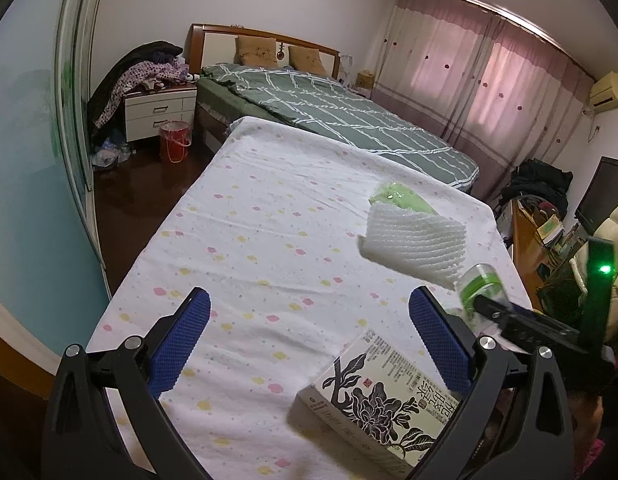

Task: Collect trash
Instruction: 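Carry the plastic cup over the bin and open the right tool, then grasp the flower-printed tea box with the left tool and lift it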

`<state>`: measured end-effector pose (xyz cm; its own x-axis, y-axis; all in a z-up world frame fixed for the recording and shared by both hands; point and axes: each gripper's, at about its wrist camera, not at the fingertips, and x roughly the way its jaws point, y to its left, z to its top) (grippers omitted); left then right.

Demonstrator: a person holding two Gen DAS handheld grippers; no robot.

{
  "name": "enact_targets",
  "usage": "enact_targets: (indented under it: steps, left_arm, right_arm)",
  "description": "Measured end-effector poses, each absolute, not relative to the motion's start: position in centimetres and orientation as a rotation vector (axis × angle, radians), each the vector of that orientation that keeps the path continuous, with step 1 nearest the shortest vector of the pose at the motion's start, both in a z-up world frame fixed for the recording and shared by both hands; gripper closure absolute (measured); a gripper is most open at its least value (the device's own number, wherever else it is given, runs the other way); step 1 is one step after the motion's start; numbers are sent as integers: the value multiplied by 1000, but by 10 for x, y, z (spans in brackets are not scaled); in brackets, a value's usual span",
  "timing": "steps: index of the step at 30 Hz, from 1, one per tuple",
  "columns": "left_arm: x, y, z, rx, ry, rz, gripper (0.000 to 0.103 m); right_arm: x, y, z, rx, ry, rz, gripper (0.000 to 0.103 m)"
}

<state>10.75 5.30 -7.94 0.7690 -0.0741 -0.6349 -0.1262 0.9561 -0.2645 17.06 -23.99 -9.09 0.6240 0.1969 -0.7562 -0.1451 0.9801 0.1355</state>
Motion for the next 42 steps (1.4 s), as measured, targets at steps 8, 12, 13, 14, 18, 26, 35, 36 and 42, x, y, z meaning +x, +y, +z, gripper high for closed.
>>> enact_targets:
  steps: [8, 12, 13, 14, 18, 26, 35, 36, 42]
  left_arm:
    - [104, 49, -77, -296, 689, 20, 5]
    - [103, 45, -77, -285, 691, 11, 5]
    - [103, 44, -78, -283, 693, 7, 5]
    - [104, 43, -79, -281, 696, 5, 5]
    - [106, 36, -83, -269, 710, -7, 5]
    - [110, 23, -89, -232, 733, -22, 5]
    - [118, 14, -95, -196, 756, -41, 5]
    - [117, 14, -96, -193, 757, -44, 5]
    - [113, 2, -100, -127, 771, -98, 5]
  right_arm:
    - [151, -294, -68, 153, 785, 99, 56]
    - [138, -342, -69, 192, 757, -47, 56]
    - [136, -356, -70, 200, 751, -93, 55]
    - [133, -372, -73, 214, 750, -147, 55]
    - [122, -427, -87, 271, 755, -313, 55]
    - [122, -492, -120, 366, 808, -507, 55]
    - [123, -498, -129, 399, 788, -533, 49]
    - [123, -498, -129, 396, 780, -533, 49]
    - [126, -490, -127, 365, 788, -537, 49]
